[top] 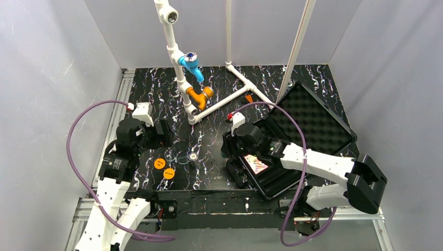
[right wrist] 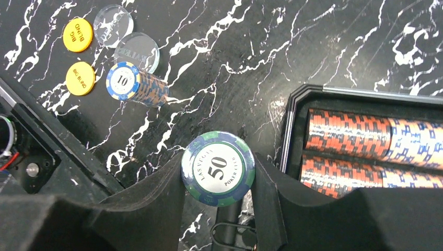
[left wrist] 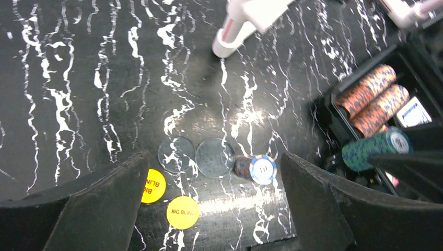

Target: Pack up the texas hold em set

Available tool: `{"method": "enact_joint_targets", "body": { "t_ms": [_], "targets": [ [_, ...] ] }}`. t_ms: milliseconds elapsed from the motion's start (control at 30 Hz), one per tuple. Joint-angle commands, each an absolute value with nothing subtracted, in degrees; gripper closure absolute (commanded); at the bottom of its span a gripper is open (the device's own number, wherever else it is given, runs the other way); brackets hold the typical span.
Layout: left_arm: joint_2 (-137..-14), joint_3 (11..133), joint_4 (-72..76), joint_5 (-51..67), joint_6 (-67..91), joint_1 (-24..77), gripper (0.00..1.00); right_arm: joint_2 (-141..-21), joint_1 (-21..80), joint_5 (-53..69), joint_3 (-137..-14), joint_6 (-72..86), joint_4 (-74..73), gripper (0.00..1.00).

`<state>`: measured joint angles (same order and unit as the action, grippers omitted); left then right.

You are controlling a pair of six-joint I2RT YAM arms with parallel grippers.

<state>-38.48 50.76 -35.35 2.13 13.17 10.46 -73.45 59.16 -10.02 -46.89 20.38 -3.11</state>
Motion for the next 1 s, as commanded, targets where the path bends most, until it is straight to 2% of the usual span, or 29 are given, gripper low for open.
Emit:
{"method": "enact_joint_targets", "body": {
  "t_ms": [0, 333, 967],
  "targets": [
    [-37.00, 52.40, -38.28, 4.07, 10.19, 14.99, 0.06, -71.84, 59.09, -11.50, -54.64, 28.10, -5.25, 0.99],
    [-37.77, 54.15, -38.98, 15.02, 7.96, 20.52, 0.09, -70.43, 55.87, -7.64, -56.69, 35.13, -9.11, 0.99],
    [-37.18, 53.32, -37.51, 18.58, 8.80, 35.15, 0.10, -63.79, 52.64, -2.09, -57.81, 39.22, -12.56, 0.99]
  ]
}}
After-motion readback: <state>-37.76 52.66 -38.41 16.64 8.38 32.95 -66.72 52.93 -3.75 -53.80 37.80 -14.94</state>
